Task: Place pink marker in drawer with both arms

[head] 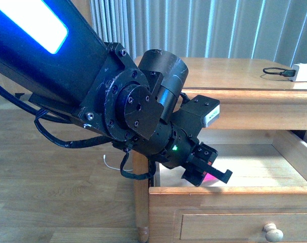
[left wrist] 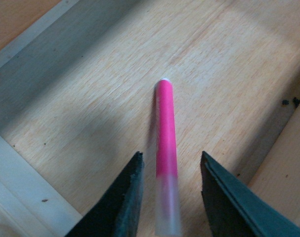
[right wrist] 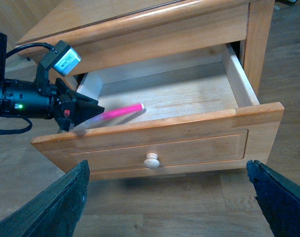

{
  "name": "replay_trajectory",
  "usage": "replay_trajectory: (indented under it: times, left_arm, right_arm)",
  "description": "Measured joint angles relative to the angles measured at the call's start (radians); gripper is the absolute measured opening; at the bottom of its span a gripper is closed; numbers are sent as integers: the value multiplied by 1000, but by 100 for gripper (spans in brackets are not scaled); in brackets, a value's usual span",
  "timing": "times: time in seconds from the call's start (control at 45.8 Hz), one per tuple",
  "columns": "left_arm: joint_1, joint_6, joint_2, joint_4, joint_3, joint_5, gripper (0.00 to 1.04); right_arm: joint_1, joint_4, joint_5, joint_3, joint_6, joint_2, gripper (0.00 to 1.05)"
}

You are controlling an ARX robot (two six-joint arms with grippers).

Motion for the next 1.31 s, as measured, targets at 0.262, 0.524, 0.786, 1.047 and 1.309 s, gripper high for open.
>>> replay_trajectory:
  times: [0.262,0.524,0.786,1.047,1.309]
  left_arm:
    - [12,-66,-29,109,-33,-51,74]
    - [36,-136,-192,199,-170,-81,98]
    - [78,-210,-470,343,-427,-221,99]
    - [210,-275,-836,361,-756,-302,99]
    - [352,-312,-1411,108,-1111,-383,99]
  right_arm:
    - [0,0,0,0,0,0,96]
    - [0,0,0,0,0,0,96]
    - [0,0,0,0,0,0,96]
    - [0,0,0,0,0,0,96]
    - [0,0,0,0,0,0,96]
